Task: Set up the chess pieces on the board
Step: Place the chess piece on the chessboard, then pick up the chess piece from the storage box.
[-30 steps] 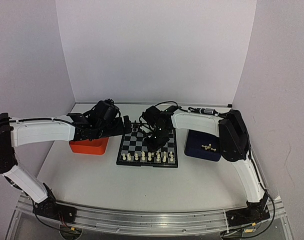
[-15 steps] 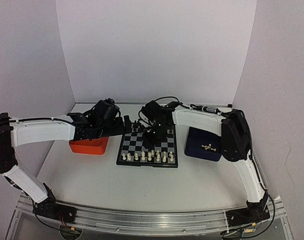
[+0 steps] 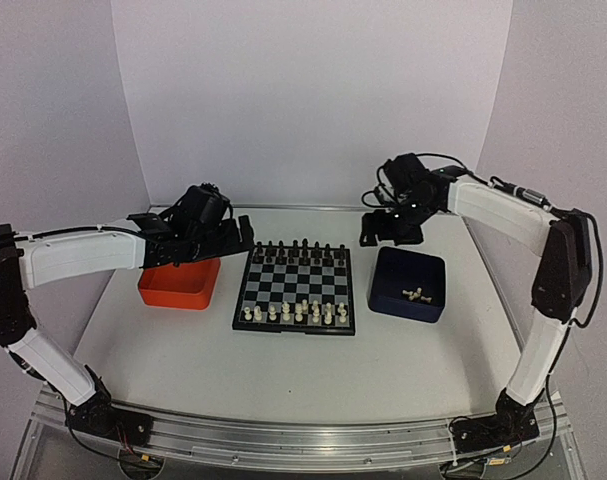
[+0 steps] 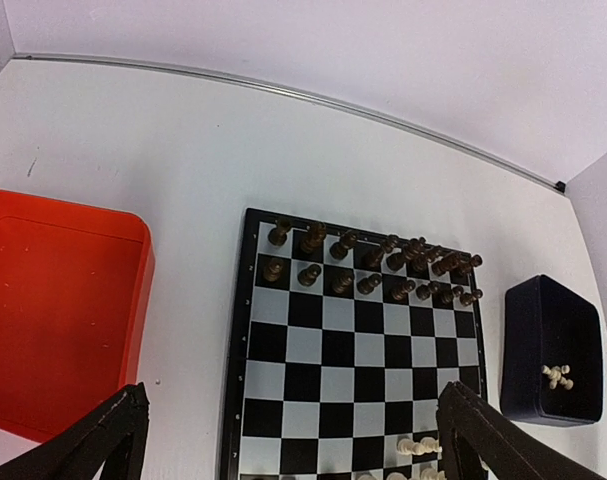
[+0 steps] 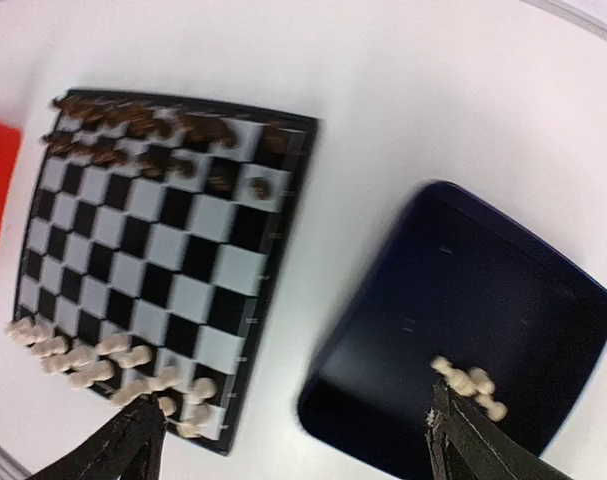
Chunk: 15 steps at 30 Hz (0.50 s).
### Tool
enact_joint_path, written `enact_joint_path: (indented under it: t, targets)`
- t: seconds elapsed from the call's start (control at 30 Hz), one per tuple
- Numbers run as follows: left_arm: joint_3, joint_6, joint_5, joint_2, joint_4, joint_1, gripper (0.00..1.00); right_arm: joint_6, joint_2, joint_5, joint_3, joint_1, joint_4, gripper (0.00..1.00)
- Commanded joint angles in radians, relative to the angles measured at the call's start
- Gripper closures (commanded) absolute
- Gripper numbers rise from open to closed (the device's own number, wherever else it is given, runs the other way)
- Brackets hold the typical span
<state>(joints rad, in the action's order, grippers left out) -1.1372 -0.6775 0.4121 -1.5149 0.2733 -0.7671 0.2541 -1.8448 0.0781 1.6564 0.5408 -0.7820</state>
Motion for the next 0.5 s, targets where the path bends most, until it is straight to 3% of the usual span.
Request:
enact_joint_path:
  t: [0.0,0.27,0.47]
  targets:
    - [-0.091,0.019,-0.064,-0.027,0.012,0.08,0.0,0.098,0.094,0.03,-0.197,-0.125,-0.054,0.15]
    - [-0.169,0.042,-0.084,-0.077,0.051,0.104,0.0,0.127,-0.053,-0.138,-0.191,-0.241,-0.071,0.39]
    - [-0.166,0.029,-0.095,-0.069,0.076,0.106,0.0,0.114,-0.146,-0.085,-0.147,-0.255,-0.074,0.48]
